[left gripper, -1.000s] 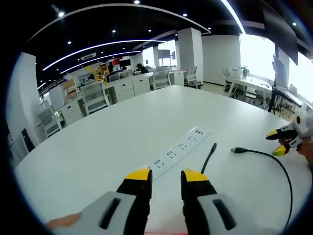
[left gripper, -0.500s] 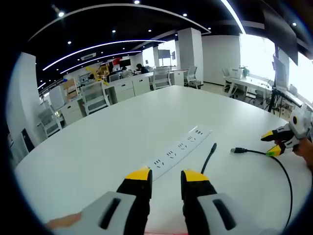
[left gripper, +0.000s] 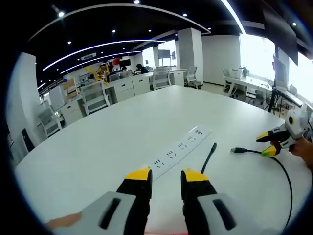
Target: Find the data cable on the table. Grasp the USB connector end of the cable and insert it into the USB port on the table
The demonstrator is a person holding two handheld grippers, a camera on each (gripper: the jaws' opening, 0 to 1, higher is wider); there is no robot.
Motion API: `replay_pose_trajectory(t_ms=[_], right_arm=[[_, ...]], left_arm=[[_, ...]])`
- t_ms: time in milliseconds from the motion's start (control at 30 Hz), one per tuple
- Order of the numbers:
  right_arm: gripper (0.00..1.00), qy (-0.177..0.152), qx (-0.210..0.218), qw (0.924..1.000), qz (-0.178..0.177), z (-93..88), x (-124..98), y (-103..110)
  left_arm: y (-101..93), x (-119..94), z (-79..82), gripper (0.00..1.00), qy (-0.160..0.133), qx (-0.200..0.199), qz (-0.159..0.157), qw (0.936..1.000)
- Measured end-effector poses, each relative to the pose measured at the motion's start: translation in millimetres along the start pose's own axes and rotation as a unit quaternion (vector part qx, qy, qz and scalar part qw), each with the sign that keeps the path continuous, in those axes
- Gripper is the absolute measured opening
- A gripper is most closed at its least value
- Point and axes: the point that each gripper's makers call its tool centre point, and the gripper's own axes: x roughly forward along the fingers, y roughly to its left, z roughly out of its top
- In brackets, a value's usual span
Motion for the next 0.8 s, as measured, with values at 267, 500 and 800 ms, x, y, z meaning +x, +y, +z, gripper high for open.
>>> replay_pose_trajectory(t_ms=[267,500,800], right_arm=[[0.34,-0.003,0.001,1.0000,0.003,3.9,7.6,0.1],[0.33,-0.009,0.005,0.9999,0.007,7.6,17.5,0.8],[0.30,-0.021,0.001,0.9997,0.009,12.5,26.9,0.7]], left_arm=[[0.1,0.0,-0.3,0.24,0.001,0.000,0.000,1.0000],[-0.1,0.0,-0.4,0.24,0.000,0.000,0.000,1.0000],[-0.3,0.2,-0.8,0.24,0.001,0.000,0.000,1.0000]])
